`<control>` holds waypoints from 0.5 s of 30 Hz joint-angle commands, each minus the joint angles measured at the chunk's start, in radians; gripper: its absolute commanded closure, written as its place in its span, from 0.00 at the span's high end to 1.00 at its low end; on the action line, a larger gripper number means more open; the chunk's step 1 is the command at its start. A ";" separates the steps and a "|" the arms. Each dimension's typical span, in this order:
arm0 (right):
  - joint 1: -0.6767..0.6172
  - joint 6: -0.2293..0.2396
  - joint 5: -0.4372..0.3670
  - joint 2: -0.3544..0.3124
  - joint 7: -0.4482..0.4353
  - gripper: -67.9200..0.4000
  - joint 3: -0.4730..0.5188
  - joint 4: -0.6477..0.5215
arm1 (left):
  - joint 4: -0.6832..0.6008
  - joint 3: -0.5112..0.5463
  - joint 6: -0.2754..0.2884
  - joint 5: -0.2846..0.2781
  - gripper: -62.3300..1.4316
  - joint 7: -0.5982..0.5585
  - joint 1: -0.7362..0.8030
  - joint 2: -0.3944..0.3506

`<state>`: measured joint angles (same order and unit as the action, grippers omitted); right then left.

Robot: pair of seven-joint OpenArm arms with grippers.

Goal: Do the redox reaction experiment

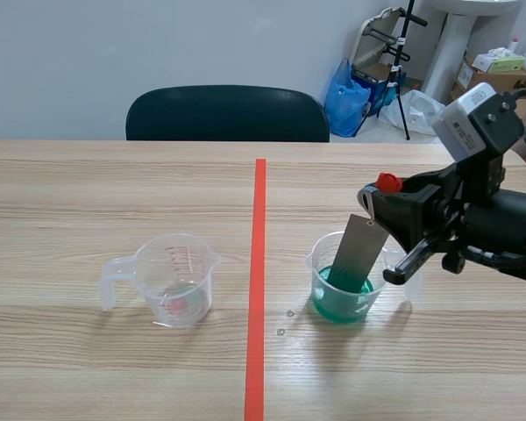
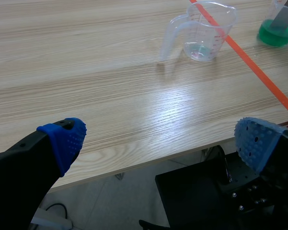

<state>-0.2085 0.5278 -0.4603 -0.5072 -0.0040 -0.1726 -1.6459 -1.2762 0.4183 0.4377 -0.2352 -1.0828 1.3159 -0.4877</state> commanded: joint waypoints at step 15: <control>0.018 -0.005 -0.011 -0.013 -0.002 0.03 0.001 -0.001 | -0.013 -0.002 0.002 -0.007 1.00 -0.021 0.001 0.002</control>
<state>-0.2085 0.5278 -0.4603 -0.5072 -0.0029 -0.1726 -1.6459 -1.2762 0.4183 0.4377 -0.2352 -1.0828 1.3159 -0.4877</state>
